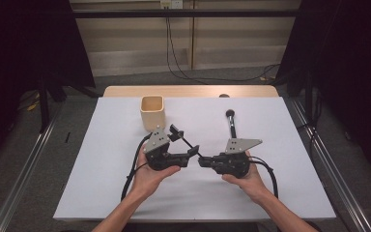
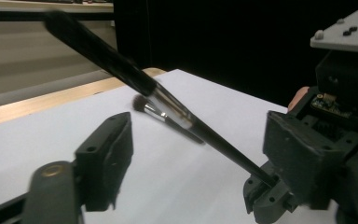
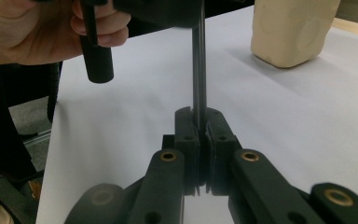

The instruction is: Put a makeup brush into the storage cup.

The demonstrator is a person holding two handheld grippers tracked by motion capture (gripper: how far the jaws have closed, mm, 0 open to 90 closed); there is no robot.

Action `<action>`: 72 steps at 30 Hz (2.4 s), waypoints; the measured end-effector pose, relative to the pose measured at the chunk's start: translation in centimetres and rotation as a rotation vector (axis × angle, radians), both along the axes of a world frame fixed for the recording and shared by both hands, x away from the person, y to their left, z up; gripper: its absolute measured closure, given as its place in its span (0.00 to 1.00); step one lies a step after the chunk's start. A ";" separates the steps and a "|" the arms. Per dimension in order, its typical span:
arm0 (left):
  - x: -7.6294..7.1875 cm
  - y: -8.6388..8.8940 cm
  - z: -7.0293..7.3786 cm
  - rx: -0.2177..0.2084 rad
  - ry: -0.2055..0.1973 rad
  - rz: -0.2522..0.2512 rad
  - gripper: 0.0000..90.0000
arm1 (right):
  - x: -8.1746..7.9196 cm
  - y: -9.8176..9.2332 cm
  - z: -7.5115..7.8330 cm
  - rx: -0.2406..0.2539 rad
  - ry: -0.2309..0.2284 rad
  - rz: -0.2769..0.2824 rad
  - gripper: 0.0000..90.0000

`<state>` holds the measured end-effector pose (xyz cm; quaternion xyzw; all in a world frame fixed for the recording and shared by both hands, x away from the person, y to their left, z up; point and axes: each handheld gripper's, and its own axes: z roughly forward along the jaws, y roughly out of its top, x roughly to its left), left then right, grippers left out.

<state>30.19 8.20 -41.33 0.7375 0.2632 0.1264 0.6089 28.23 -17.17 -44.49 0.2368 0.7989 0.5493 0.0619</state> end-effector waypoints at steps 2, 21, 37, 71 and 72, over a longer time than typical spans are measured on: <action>0.0 0.0 -0.1 -0.001 0.007 -0.004 0.37 | 0.0 0.0 0.0 0.000 0.003 -0.003 0.96; 0.2 0.9 0.2 -0.059 0.043 -0.022 0.74 | 0.1 -0.1 -0.5 -0.007 0.023 -0.010 0.96; 0.2 0.8 0.6 -0.099 0.088 -0.062 0.84 | 0.0 0.4 -0.8 -0.013 0.049 0.003 0.95; -0.6 -0.1 1.9 -0.144 0.122 -0.127 0.95 | 0.0 0.0 -0.3 0.001 0.046 -0.015 0.78; -0.6 -0.2 1.9 -0.139 0.122 -0.126 0.95 | 0.0 0.0 -0.3 -0.001 0.046 -0.018 0.76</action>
